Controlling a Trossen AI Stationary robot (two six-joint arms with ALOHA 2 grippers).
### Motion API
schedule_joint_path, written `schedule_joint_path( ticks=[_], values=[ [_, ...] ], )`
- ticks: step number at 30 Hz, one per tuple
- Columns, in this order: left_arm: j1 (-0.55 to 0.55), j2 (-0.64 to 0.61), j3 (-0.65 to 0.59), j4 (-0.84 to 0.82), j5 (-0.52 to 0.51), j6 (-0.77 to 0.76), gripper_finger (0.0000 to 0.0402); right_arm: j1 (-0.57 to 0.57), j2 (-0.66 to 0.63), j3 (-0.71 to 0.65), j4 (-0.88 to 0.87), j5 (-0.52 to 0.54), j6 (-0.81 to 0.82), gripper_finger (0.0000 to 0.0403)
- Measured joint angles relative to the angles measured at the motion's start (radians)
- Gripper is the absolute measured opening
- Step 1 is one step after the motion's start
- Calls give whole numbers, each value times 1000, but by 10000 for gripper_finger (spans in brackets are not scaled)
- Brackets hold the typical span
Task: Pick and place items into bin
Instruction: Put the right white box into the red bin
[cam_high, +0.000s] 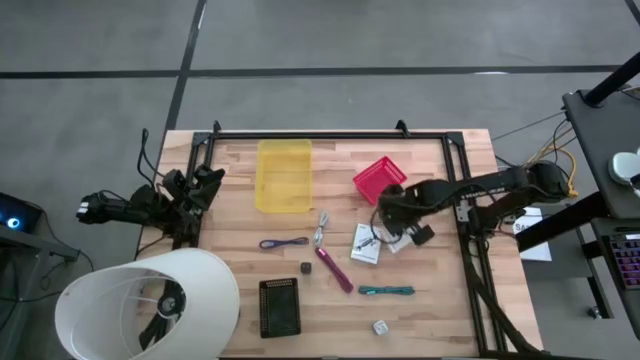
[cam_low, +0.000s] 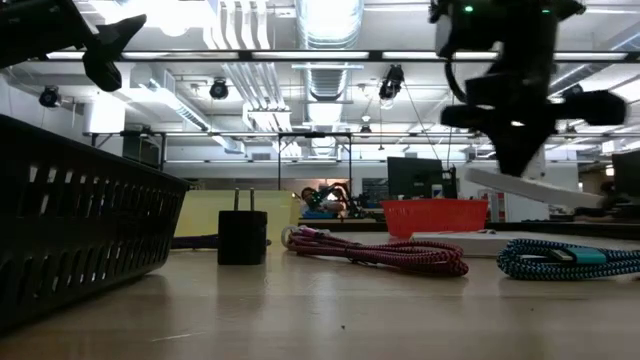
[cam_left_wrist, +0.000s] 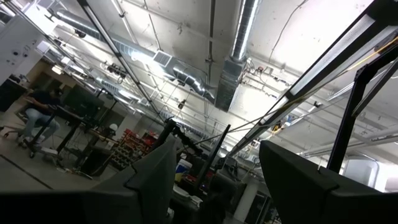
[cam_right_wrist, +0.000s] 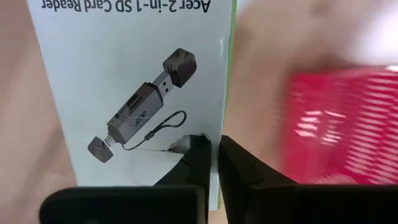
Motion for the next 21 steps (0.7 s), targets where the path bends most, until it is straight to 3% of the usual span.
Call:
schedule_joint_path(
  ticks=[4, 11, 16, 21],
  values=[
    [0, 0, 0, 0, 0, 0, 215, -104, 1, 67, 1, 60, -118, 9],
    [0, 0, 0, 0, 0, 0, 215, -304, 3, 161, 100, 60, -350, 9],
    [0, 0, 0, 0, 0, 0, 215, -401, 3, 150, 267, 58, -472, 9],
    [0, 0, 0, 0, 0, 0, 215, -438, 3, 117, 316, 50, -597, 9]
  ],
)
